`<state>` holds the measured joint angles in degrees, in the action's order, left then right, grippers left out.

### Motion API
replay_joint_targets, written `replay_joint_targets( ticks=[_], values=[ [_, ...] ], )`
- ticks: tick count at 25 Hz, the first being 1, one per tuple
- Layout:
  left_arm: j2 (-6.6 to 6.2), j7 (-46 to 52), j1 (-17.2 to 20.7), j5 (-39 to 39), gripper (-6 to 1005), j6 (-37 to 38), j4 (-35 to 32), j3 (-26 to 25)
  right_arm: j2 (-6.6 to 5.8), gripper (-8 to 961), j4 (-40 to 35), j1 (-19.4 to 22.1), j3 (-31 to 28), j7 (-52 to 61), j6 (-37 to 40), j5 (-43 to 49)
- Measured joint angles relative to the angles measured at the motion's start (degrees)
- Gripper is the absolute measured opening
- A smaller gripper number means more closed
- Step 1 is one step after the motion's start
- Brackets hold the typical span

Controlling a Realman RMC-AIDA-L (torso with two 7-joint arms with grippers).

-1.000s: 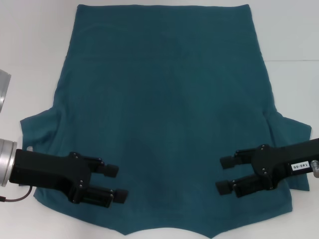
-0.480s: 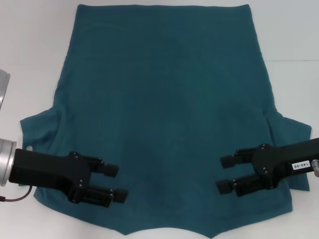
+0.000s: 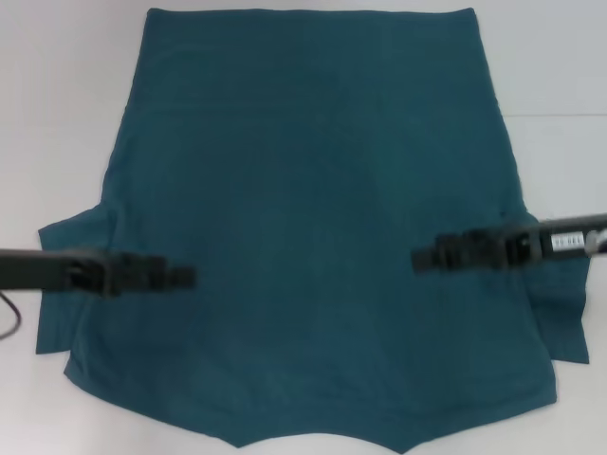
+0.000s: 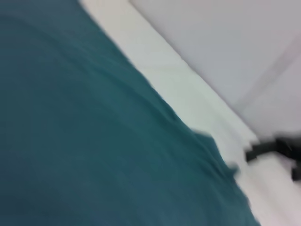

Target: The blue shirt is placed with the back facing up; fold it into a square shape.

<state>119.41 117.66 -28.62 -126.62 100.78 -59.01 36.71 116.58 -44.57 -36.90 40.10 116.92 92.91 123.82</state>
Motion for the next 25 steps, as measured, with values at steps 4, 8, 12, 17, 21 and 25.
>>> replay_joint_targets(
  ticks=[4, 8, 12, 17, 21, 25],
  values=[
    [-1.42, 11.14, 0.05, 0.13, 792, -3.59, 3.87, -9.07, -0.25, 931, 0.13, -1.69, -0.80, 10.34, -4.38, -0.40],
    [-3.31, 16.38, 0.61, -0.18, 792, -6.08, 10.39, -17.35, -1.08, 929, 2.00, -3.72, -1.29, 15.61, -7.96, -2.32],
    [-3.75, 17.80, 1.68, -0.98, 792, -9.51, 12.14, -20.97, -3.10, 927, 6.84, -6.55, -1.36, 17.61, -11.23, -3.07],
    [-3.30, 17.63, 3.03, -1.04, 792, -16.60, 13.51, -21.10, -4.30, 925, 10.57, -7.92, -1.39, 18.23, -13.79, -3.12],
    [-3.18, 15.64, 3.47, -1.07, 791, -21.85, 16.14, -21.02, -3.99, 923, 10.64, -7.47, -1.47, 18.26, -14.12, -3.13],
    [-3.12, 12.71, 3.37, -1.06, 791, -26.45, 18.78, -20.94, -3.96, 922, 11.13, -7.13, -1.51, 18.27, -14.19, -3.15]
  ],
)
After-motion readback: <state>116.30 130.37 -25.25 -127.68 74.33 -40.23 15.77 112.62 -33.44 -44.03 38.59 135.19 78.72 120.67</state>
